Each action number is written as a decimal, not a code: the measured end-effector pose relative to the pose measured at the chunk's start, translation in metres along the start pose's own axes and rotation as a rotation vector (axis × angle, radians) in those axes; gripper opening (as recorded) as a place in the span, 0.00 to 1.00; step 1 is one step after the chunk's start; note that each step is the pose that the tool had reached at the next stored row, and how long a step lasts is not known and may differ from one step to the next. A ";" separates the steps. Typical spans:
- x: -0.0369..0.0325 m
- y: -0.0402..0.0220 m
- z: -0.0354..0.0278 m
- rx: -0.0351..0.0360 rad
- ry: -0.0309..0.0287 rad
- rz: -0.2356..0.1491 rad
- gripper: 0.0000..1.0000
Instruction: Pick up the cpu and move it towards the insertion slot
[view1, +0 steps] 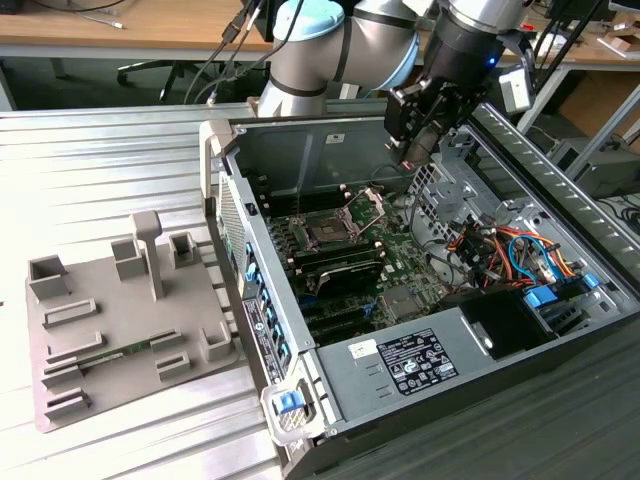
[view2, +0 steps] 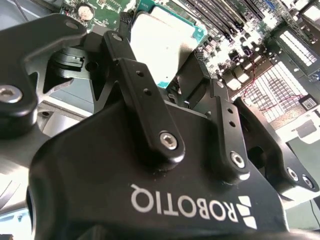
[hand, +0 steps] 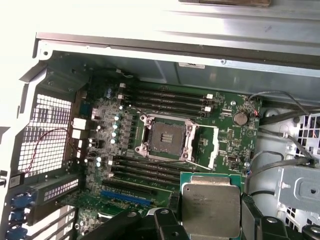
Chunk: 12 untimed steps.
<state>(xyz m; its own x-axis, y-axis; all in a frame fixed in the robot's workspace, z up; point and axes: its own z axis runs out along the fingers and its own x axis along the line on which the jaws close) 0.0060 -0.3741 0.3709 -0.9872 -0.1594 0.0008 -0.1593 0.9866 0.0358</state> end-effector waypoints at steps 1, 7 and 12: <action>0.0000 0.0003 0.0001 0.0000 0.0000 0.000 0.55; -0.0005 0.0030 0.0012 0.0000 0.0000 0.000 0.55; -0.0009 0.0054 0.0022 0.0000 0.0000 0.000 0.55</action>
<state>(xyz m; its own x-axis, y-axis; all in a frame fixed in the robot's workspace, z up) 0.0060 -0.3686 0.3689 -0.9872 -0.1593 0.0008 -0.1592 0.9866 0.0358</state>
